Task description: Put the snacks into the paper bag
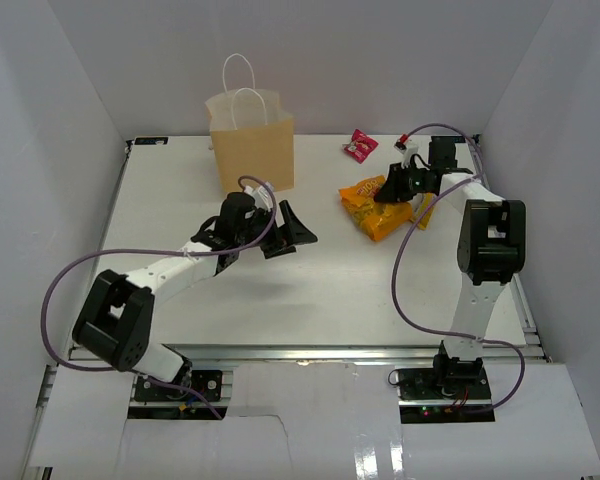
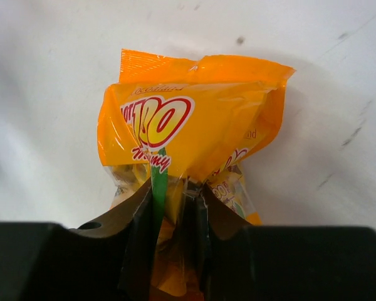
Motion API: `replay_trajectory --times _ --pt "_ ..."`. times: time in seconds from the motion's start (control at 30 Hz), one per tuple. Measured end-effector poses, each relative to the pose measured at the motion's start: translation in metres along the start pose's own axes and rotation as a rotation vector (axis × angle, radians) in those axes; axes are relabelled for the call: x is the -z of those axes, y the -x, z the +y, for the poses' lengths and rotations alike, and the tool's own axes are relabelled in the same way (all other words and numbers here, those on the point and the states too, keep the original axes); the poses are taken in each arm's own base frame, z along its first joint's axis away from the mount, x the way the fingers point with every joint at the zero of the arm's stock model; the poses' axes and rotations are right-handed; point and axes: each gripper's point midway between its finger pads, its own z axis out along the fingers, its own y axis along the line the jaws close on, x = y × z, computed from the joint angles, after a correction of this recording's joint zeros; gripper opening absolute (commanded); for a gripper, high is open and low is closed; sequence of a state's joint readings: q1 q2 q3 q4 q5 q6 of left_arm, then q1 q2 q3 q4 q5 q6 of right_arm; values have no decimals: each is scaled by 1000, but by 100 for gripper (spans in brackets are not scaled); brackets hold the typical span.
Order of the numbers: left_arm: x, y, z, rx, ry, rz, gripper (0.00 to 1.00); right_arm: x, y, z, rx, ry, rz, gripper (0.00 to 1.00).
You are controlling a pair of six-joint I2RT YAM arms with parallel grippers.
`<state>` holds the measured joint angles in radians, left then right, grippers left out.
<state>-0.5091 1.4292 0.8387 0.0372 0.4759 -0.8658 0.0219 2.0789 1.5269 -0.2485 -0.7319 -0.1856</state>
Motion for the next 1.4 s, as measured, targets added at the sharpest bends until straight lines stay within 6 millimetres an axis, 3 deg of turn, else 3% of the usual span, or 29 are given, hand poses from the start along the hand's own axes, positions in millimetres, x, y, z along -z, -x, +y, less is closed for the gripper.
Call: replay_trajectory --times 0.27,0.5,0.73,1.03,1.17,1.23,1.3,1.4 --pt "-55 12 -12 -32 -29 30 98 30 -47 65 -80 177 26 12" --pt "-89 1 -15 -44 -43 85 98 62 -56 125 -141 309 -28 12" --pt "-95 -10 -28 -60 -79 124 98 79 -50 149 -147 361 -91 12" --pt "-94 -17 -53 -55 -158 158 98 82 -48 170 -227 469 -122 12" --pt "-93 -19 -60 -30 -177 164 86 83 -45 178 -250 502 -133 15" --pt "-92 -17 -60 -14 -176 161 68 84 -42 179 -256 510 -141 20" --pt "-91 -16 -62 -8 -180 156 50 86 -39 182 -249 522 -148 31" --pt "-86 -14 -69 -10 -194 149 31 86 -37 183 -240 527 -153 41"
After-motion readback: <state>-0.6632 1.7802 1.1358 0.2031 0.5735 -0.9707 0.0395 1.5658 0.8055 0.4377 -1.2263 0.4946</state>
